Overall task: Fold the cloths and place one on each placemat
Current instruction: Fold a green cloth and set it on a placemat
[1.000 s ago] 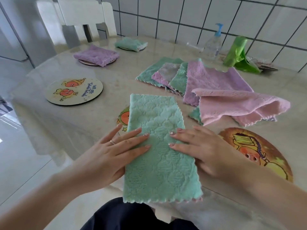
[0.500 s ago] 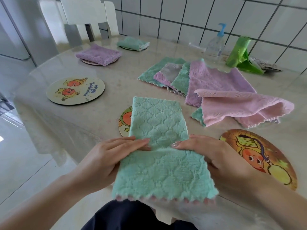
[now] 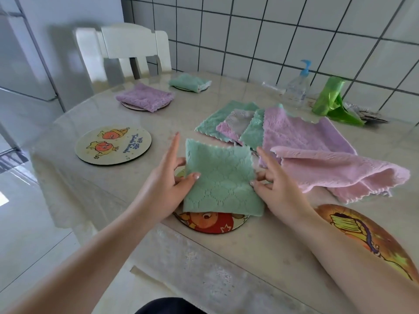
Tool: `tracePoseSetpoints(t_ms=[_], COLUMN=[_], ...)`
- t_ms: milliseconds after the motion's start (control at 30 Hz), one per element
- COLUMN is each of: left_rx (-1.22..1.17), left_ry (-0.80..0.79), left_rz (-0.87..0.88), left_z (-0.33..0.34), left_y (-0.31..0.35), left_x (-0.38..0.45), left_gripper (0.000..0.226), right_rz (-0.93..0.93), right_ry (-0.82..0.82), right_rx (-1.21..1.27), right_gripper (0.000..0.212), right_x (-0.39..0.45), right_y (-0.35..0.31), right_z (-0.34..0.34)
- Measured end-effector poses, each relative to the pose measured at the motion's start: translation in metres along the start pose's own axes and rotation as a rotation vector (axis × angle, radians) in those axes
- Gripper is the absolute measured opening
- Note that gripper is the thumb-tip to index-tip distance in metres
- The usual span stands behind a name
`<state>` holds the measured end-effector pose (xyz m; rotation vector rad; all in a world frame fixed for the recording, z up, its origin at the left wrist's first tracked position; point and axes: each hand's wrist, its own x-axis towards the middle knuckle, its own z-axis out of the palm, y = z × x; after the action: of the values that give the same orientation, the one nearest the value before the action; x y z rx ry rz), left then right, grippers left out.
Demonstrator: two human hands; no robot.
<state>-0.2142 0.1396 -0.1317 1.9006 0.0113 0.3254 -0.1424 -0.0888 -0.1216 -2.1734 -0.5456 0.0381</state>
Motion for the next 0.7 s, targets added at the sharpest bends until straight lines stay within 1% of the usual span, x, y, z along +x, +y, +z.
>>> tracePoseSetpoints(t_ms=[100,167,300,367,433,500,533,600,633,700], left_rx=[0.207,0.279,0.257,0.198,0.171,0.177,0.221,0.399,0.483,0.645], left_ry=[-0.061,-0.098,-0.153,-0.162,-0.131,-0.045,-0.003,0.040,0.033,-0.066], left_rz=[-0.043,-0.087,-0.160,-0.166,-0.168,-0.176,-0.153,-0.038,0.041,0.144], left_z=[0.000,-0.002,-0.004,-0.004,-0.004,-0.006,-0.007,-0.009,-0.009,-0.005], left_y=[0.002,0.004,0.010,0.009,0.007,0.004,0.004,0.005,0.007,0.014], left_x=[0.010,0.014,0.017,0.017,0.018,0.018,0.017,0.010,0.006,0.002], left_gripper=[0.061,0.058,0.072,0.081,0.092,0.100,0.102,0.100,0.094,0.079], right_rz=[0.009,0.040,0.072,0.070,0.077,0.089,0.098,0.077,0.046,-0.047], right_ry=[-0.039,-0.055,-0.070,-0.076,-0.079,-0.057,-0.049,-0.032,-0.015,0.035], right_rx=[-0.112,-0.129,-0.121,-0.129,-0.133,-0.143,-0.148,-0.183,-0.233,-0.361], right_gripper=[0.041,0.035,0.033,0.032,0.033,0.039,0.042,0.047,0.049,0.052], right_x=[0.005,0.007,0.010,0.011,0.011,0.012,0.013,0.012,0.012,0.011], right_y=[0.001,0.002,0.001,0.000,0.000,0.002,0.002,0.000,-0.003,-0.015], right_z=[-0.002,-0.003,-0.004,-0.004,-0.004,-0.004,-0.004,-0.004,-0.003,-0.002])
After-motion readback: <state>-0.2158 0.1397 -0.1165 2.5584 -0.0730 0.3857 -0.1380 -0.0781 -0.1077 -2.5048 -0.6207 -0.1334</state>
